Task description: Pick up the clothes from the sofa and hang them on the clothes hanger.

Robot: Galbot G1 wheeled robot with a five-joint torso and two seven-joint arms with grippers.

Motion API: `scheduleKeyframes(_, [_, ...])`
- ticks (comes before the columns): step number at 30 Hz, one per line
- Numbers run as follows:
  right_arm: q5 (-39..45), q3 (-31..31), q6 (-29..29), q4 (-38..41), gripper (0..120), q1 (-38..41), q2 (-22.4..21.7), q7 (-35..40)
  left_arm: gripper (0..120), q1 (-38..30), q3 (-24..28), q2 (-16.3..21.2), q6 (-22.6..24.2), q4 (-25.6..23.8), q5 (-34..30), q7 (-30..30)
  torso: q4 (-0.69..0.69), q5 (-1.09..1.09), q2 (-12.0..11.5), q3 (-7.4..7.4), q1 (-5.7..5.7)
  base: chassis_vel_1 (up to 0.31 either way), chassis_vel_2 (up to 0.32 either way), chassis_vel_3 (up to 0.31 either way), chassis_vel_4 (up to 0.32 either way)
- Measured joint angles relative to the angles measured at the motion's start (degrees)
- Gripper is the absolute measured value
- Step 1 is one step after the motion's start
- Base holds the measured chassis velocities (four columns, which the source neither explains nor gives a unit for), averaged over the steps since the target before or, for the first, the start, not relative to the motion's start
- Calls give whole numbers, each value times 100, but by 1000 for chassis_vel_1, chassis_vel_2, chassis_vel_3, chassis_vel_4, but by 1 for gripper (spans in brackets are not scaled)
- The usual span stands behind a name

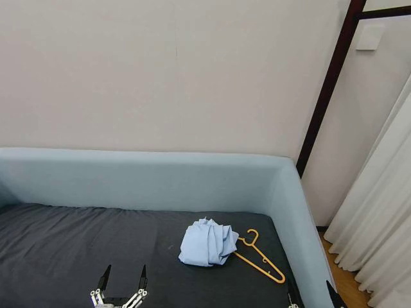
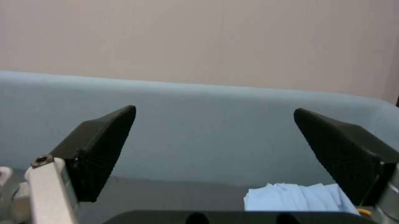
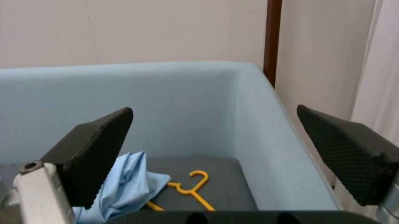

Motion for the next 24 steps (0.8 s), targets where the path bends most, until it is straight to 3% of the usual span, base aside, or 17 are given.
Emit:
scheduleKeyframes(11, [489, -171, -707, 173, 100, 70, -472, 290, 100, -35, -10, 47, -6, 100, 9, 29, -1, 0, 0, 0, 0, 0, 0, 0, 0])
scheduleKeyframes(15, [954, -274, -1269, 297, 100, 255, -1169, 447, 100, -27, -17, 46, -66, 174, 56, 38, -1, 1, 0, 0, 0, 0, 0, 0, 0])
scheduleKeyframes(18, [1624, -337, -1857, 353, 100, 557, -2007, 643, 100, -3, -19, 30, -98, 234, 82, 43, 0, 1, 0, 0, 0, 0, 0, 0, 0])
scheduleKeyframes(19, [1624, -337, -1857, 353, 100, 557, -2007, 643, 100, -3, -19, 30, -98, 234, 82, 43, 0, 1, 0, 0, 0, 0, 0, 0, 0])
scheduleKeyframes(22, [2314, -461, -2440, 302, 100, 1029, -2749, 798, 100, 0, -3, 15, -121, 322, 103, 61, 0, 1, -1, 1, 0, 0, 0, 0, 0])
scheduleKeyframes(24, [2578, -556, -2673, 246, 100, 1259, -2984, 850, 100, -3, 14, 25, -124, 339, 99, 88, -1, 1, 0, 1, 0, 0, 0, 0, 0])
